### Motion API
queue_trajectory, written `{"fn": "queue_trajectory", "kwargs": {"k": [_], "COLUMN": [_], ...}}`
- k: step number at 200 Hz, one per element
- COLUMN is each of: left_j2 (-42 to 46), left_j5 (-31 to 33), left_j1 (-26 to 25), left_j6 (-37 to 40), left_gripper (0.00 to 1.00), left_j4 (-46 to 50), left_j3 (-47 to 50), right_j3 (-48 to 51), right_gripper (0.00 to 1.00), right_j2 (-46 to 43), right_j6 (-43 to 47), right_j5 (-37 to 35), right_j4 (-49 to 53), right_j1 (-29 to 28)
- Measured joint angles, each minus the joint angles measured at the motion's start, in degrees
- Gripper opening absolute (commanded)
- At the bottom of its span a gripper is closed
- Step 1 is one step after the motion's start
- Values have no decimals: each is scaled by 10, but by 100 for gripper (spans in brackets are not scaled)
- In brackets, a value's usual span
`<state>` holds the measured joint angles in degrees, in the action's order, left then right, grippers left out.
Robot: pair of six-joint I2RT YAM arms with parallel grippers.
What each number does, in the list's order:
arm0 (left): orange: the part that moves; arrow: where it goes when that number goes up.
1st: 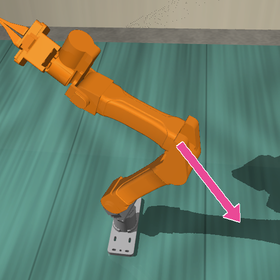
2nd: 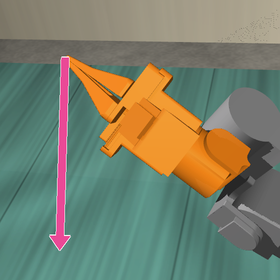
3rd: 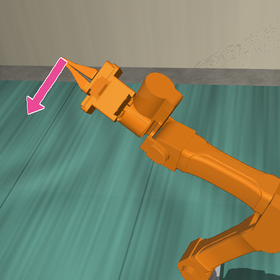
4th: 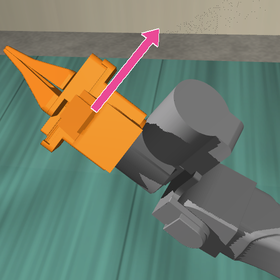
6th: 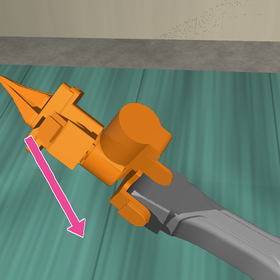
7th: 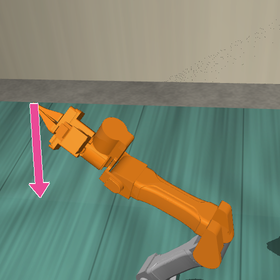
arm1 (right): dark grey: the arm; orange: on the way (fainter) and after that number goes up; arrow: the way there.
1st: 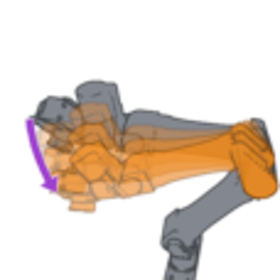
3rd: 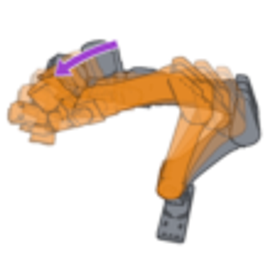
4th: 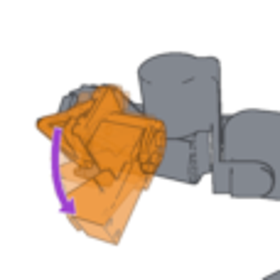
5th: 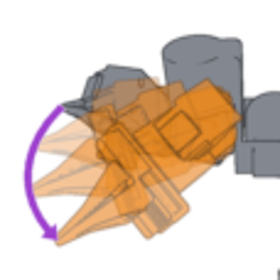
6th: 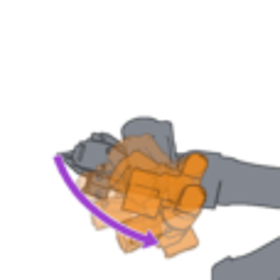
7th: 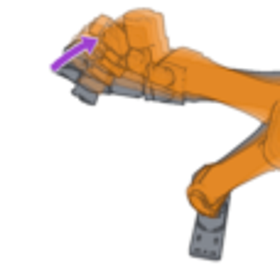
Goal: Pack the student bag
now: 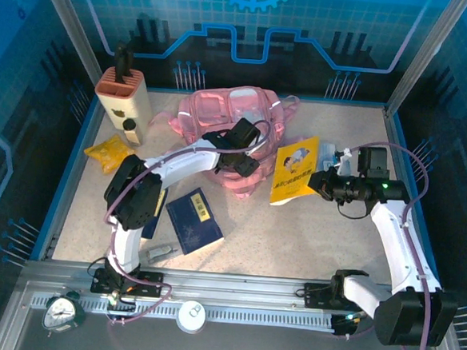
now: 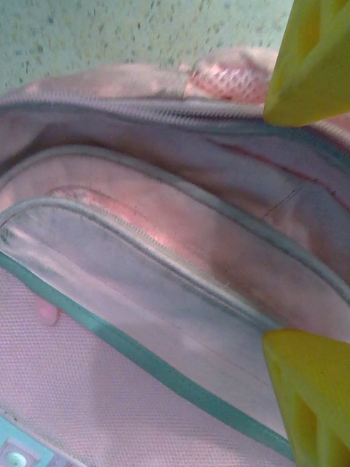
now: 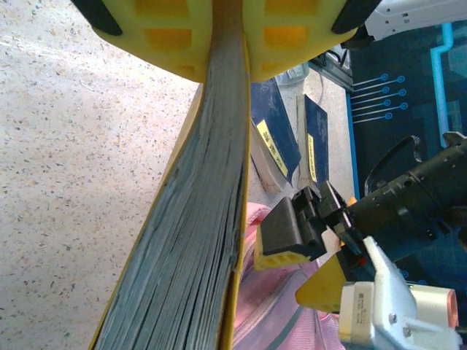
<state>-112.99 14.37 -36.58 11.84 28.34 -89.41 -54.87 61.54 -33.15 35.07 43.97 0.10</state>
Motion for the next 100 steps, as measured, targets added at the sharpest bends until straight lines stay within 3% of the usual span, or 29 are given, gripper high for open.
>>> {"fn": "queue_trajectory", "kwargs": {"k": [49, 63, 100], "left_j2": [-59, -73, -99], "left_j5": [18, 19, 19], "left_j1": [30, 36, 42], "left_j6": [6, 6, 8], "left_gripper": [75, 70, 38], "left_j4": [-5, -4, -3], "left_j3": [-52, -60, -70], "right_j3": [12, 16, 17], "right_gripper": [5, 5, 5], "right_j2": [0, 0, 5], "right_j6": [0, 0, 0], "right_j5": [0, 0, 0], "right_j4": [-1, -2, -3], "right_j1": [4, 5, 8]}}
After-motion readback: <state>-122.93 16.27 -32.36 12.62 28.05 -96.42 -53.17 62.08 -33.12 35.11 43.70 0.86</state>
